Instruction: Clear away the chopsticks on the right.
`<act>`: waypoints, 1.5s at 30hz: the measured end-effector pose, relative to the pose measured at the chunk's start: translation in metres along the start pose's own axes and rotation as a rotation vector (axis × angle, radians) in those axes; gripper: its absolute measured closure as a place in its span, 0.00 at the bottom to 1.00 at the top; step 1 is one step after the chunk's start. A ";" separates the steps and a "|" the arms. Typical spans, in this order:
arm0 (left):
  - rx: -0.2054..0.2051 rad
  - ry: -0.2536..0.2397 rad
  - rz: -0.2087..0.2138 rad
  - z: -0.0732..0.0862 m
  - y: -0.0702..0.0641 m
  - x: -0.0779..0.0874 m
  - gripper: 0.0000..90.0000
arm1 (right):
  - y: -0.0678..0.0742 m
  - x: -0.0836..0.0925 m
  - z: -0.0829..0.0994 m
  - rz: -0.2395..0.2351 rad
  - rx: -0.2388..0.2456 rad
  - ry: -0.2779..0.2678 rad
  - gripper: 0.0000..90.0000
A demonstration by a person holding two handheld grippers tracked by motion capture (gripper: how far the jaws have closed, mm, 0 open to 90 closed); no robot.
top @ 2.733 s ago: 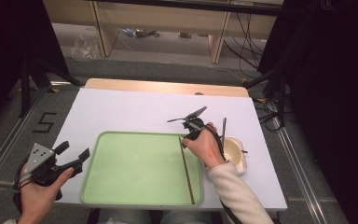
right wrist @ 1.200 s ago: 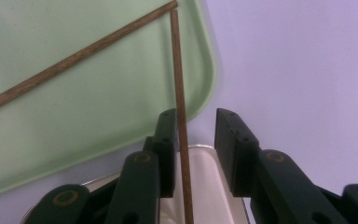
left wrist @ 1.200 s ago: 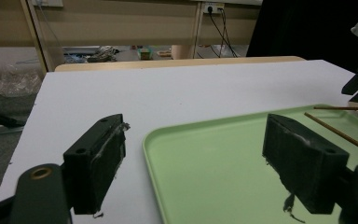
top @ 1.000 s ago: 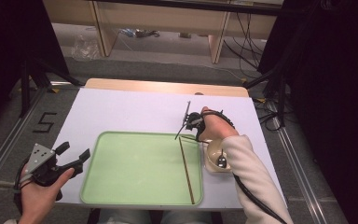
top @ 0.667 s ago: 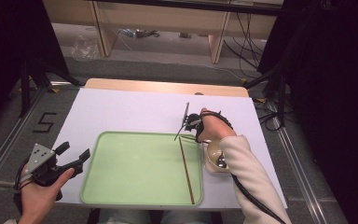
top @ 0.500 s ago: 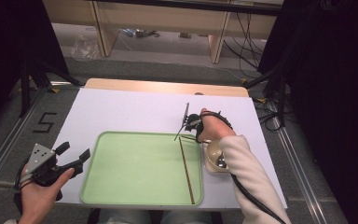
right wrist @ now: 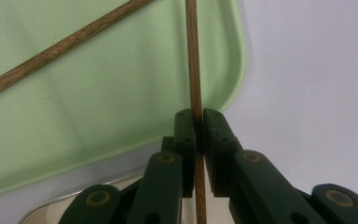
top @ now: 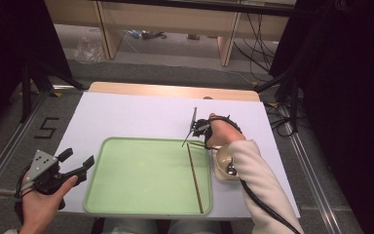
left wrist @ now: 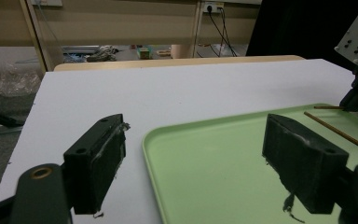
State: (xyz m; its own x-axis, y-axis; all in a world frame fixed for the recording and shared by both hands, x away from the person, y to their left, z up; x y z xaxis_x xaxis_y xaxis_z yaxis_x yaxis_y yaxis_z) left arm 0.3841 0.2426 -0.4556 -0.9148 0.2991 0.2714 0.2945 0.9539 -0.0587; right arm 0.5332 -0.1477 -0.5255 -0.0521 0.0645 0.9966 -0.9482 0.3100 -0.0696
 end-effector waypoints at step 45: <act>0.004 -0.001 -0.001 0.000 -0.001 0.000 0.23 | -0.014 0.114 -0.031 0.250 -0.271 -0.702 0.97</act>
State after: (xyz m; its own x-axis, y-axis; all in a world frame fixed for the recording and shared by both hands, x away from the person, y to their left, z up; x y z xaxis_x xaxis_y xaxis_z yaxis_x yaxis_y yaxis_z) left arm 0.3837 0.2421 -0.4551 -0.9157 0.2978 0.2700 0.2919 0.9544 -0.0626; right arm 0.5501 -0.1155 -0.4124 -0.5242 -0.4232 0.7390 -0.7779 0.5910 -0.2134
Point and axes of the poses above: each handheld gripper's, and its own axes: x roughly backward along the jaws, z roughly out of its underside, y roughly to its left, the point moved 9 cm from there along -x, roughly forward along the jaws, and after that the axes turned 2 degrees about -z, right-handed, at the moved point
